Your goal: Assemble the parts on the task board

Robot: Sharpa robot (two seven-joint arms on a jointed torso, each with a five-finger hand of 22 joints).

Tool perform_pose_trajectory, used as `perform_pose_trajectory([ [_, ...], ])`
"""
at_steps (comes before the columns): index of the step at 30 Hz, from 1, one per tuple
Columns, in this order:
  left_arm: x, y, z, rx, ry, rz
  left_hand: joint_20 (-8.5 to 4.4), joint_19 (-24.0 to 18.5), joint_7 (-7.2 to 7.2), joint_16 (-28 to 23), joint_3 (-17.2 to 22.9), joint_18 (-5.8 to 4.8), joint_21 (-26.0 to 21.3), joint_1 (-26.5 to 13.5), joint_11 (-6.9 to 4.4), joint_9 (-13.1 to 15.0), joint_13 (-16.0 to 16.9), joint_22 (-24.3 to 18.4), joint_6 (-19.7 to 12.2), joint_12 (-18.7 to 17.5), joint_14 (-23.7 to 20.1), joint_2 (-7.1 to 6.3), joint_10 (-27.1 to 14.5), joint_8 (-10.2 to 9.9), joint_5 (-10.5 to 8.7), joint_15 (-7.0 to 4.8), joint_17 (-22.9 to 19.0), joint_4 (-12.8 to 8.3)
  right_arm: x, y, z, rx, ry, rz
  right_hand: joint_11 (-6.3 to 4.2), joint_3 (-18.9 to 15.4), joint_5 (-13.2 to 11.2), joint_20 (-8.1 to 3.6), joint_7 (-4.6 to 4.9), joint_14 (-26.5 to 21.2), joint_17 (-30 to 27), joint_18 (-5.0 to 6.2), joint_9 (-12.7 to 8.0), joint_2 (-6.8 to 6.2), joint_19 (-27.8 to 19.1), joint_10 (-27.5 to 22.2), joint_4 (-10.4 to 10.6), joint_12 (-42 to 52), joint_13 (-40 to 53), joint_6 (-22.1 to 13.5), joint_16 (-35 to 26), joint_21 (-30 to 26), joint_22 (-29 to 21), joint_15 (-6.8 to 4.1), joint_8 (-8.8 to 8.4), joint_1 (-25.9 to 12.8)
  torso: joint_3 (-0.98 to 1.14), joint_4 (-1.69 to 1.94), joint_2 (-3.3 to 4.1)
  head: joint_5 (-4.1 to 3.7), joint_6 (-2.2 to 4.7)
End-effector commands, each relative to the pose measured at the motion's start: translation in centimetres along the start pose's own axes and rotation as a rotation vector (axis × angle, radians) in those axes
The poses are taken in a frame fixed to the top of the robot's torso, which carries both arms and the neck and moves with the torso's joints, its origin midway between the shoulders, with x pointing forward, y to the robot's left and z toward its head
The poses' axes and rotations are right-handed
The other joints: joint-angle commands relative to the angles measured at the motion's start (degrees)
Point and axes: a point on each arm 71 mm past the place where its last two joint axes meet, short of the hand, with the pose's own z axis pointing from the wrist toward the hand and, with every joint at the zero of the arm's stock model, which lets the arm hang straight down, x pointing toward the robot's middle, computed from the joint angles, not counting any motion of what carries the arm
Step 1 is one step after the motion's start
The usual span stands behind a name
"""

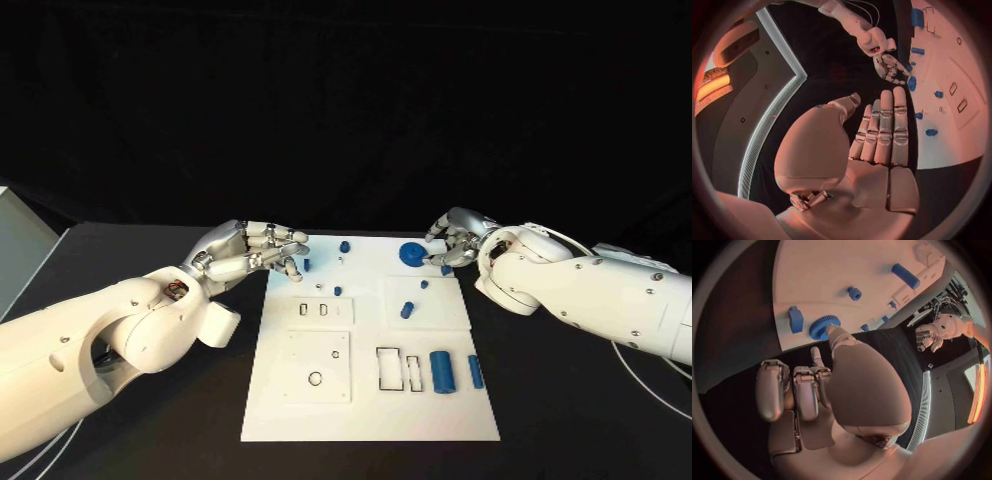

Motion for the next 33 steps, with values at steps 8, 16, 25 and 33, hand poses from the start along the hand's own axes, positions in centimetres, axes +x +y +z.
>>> perform_pose_trajectory([
  [8, 0.4, -0.1, 0.1, 0.010, 0.027, 0.001, -0.04, -0.6, 0.02, -0.4, 0.1, 0.47, 0.3, 0.2, 0.10, 0.1, -0.1, 0.1, -0.4, -0.3, -0.3, 0.14, -0.5, -0.2, 0.01, 0.04, 0.1, -0.3, 0.6, 1.2, 0.5, -0.007, 0.027, 0.023, 0.36, -0.4, 0.3, 0.52, 0.10, 5.9, 15.1, -1.20, 0.1, 0.07, 3.4, 6.0, 0.1, 0.3, 15.0, 0.1, 0.2, 0.3, 2.0, 0.38, 0.40, -0.9, 0.05, -0.05, -0.01, 0.17, -0.29],
  [16, 0.4, 0.0, 0.2, 0.002, 0.028, 0.000, -0.04, -0.6, 0.03, -0.4, 0.1, 0.47, 0.4, 0.3, 0.10, 0.1, 0.0, 0.1, -0.4, -0.3, -0.3, 0.19, -0.5, -0.2, 0.01, 0.04, 0.1, -0.4, 0.7, 1.6, 0.8, -0.012, 0.016, 0.020, 0.32, -0.2, 0.4, 0.53, 0.05, 5.9, 15.1, -1.27, 0.2, 0.36, 3.4, 6.0, -0.2, 0.4, 15.1, 0.3, 0.2, 0.6, 2.4, 0.36, 0.63, -0.7, 0.01, -0.06, -0.05, 0.30, -0.34],
  [25, 0.4, 0.0, 0.2, 0.000, 0.032, -0.001, -0.03, -0.6, 0.06, -0.4, 0.1, 0.48, 0.4, 0.3, 0.12, 0.1, 0.0, 0.2, -0.4, -0.3, -0.3, 0.23, -0.5, -0.2, 0.01, 0.05, 0.1, -0.4, 0.8, 1.7, 1.2, -0.011, 0.003, -0.013, 0.23, 0.3, 0.4, 0.52, -0.05, 5.9, 15.1, -1.34, 0.2, 0.52, 3.4, 6.0, -0.4, 0.4, 15.1, 0.8, 0.2, 1.0, 2.9, 0.30, 0.98, -0.2, 0.04, -0.16, 0.00, 0.35, -0.40],
  [33, 0.3, 0.0, 0.1, -0.002, 0.029, 0.001, -0.03, -0.6, 0.06, -0.4, 0.1, 0.48, 0.4, 0.3, 0.12, 0.1, 0.0, 0.2, -0.4, -0.3, -0.3, 0.23, -0.5, -0.2, 0.01, 0.05, 0.1, -0.4, 1.2, 1.7, 1.5, -0.007, 0.020, -0.031, 0.18, 0.9, 0.4, 0.50, -0.10, 5.9, 15.1, -1.38, 0.3, 0.61, 3.4, 6.0, -0.7, 0.4, 15.1, 1.0, 0.2, 1.2, 3.1, 0.26, 1.20, 0.3, 0.03, -0.14, 0.00, 0.40, -0.35],
])
